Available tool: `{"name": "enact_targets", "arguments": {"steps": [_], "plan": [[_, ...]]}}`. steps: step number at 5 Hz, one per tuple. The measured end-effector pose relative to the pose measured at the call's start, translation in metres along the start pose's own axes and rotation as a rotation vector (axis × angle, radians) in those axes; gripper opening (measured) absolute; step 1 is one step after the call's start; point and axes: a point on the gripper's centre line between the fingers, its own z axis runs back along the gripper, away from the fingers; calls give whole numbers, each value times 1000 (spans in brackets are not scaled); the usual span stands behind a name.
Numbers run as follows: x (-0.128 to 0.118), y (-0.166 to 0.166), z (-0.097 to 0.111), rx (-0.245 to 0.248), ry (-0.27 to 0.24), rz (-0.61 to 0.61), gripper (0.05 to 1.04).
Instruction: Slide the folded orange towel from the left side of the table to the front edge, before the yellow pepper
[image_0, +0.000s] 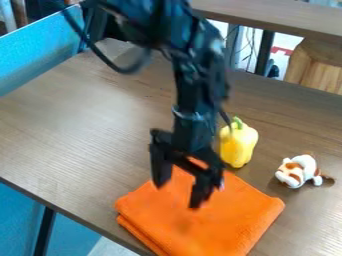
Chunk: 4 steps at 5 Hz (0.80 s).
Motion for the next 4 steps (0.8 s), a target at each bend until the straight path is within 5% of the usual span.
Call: {"name": "enact_targets", "arguments": {"steps": [2,4], "plan": [[31,14,49,3,-81,-38,1001],[78,44,47,17,-81,-30,1001]]}}
